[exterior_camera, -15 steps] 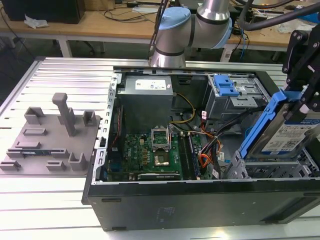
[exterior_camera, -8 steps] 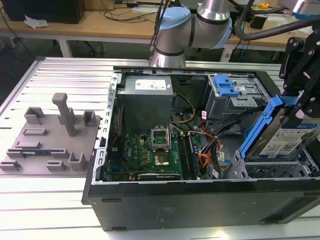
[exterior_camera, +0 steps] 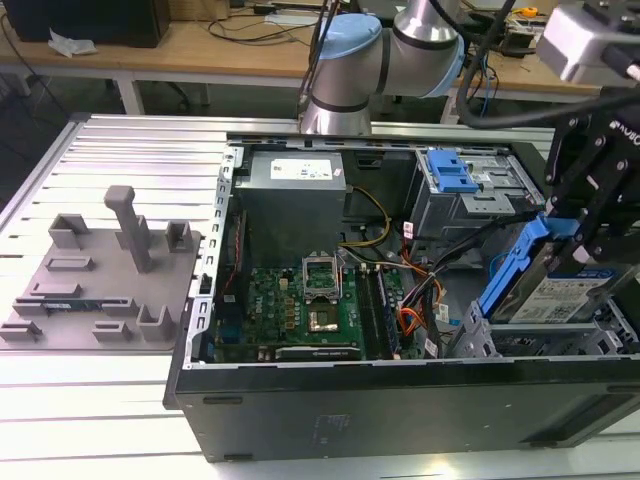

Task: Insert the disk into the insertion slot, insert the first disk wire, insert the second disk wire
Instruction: 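Insert the disk into the insertion slot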

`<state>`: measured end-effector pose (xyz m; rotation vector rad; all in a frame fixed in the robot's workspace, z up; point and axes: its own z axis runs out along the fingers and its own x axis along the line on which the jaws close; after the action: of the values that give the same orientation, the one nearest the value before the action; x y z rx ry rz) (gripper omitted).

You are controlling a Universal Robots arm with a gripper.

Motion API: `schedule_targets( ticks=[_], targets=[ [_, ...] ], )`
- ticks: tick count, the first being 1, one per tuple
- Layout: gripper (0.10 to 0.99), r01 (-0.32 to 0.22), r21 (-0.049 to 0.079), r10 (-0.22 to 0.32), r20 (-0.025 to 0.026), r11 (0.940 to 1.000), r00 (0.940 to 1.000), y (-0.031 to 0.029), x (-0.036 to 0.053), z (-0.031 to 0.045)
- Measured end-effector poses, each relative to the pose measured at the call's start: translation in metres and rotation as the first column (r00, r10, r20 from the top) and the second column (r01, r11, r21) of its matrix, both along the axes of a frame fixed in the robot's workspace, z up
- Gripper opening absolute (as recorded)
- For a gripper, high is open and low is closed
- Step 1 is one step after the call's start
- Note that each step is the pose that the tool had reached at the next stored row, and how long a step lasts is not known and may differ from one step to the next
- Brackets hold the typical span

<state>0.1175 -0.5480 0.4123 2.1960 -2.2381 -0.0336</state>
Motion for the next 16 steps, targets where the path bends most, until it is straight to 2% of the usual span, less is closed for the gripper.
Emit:
schedule_targets(
  ticks=[4,6,7,9,10,11,16],
  targets=[
    [0.365,0.0,0.0,0.0,-0.0001,1.0,1.0,-0.0015,0.0,-0.008],
    [0.494,0.0,-0.001,0.0,-0.0001,1.0,1.0,-0.0015,0.0,-0.0083],
    [0.494,0.0,0.0,0.0,0.0,1.0,1.0,-0.0015,0.0,-0.0085],
    [0.616,0.0,0.0,0.0,-0.0001,1.0,1.0,-0.0015,0.0,-0.0085],
    [0.616,0.0,0.0,0.0,-0.0001,1.0,1.0,-0.0015,0.0,-0.0085],
    [0.682,0.0,0.0,0.0,-0.0001,1.0,1.0,-0.0015,0.0,-0.0085],
    [0.682,0.0,0.0,0.0,-0.0001,1.0,1.0,-0.0014,0.0,-0.0085]
  ],
)
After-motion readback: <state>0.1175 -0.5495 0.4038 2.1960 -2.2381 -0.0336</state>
